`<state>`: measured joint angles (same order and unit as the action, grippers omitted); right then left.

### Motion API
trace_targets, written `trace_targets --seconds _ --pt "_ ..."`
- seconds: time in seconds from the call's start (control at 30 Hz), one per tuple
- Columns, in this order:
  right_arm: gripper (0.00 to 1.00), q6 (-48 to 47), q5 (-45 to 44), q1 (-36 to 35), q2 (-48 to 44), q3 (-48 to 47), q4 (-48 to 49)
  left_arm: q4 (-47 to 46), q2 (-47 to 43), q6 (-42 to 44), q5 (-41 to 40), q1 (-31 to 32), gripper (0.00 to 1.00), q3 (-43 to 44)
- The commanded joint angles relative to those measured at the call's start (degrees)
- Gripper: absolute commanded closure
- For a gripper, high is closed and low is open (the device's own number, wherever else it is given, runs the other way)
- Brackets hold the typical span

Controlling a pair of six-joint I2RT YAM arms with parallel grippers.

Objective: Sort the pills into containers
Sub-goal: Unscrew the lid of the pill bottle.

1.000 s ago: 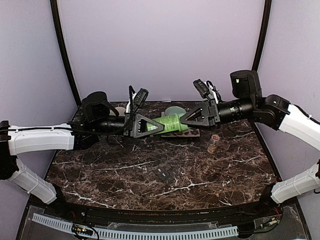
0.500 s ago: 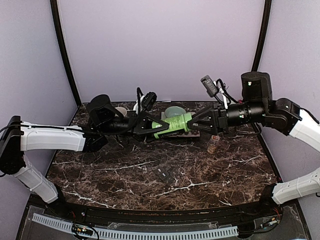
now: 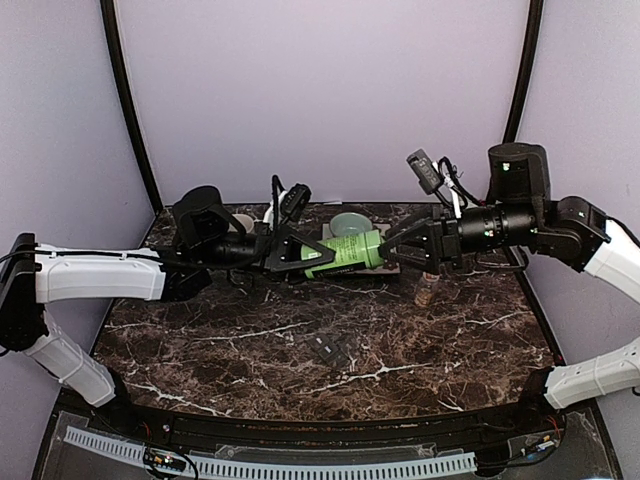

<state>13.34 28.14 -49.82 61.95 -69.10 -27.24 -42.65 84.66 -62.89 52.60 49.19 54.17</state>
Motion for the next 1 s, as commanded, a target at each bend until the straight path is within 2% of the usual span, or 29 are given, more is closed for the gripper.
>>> trace_targets --seconds 0.0,0.17,0.37,0.53,0.67,0.8,0.97 --pt "0.29 1.76 -0.04 0.18 -1.54 -1.99 1.94 2.36 -3.48 5.59 -0.91 -0.23 1.00 1.62" --pt "0.28 5.26 -0.21 0.16 -1.62 -2.40 2.27 4.59 -4.63 8.84 -3.02 -0.23 1.00 1.23" --pt "0.27 19.34 -5.82 0.74 1.17 -3.82 -0.96 12.00 -9.05 19.08 -8.81 -0.23 1.00 1.00" --pt "0.27 32.73 -0.90 2.35 2.40 -2.38 2.27 14.81 -11.13 23.56 -11.83 -0.23 1.00 0.92" --pt "0.27 39.64 3.01 3.00 4.22 -3.54 4.02 15.85 -11.56 24.90 -11.82 -0.15 1.00 0.96" --pt "0.26 45.20 6.73 3.17 5.14 -3.28 9.03 17.44 -12.67 26.28 -12.65 -0.07 1.00 0.77" --pt "0.24 48.31 8.62 3.17 6.27 -3.58 10.20 19.71 -14.18 28.10 -13.65 -0.06 1.00 0.44"
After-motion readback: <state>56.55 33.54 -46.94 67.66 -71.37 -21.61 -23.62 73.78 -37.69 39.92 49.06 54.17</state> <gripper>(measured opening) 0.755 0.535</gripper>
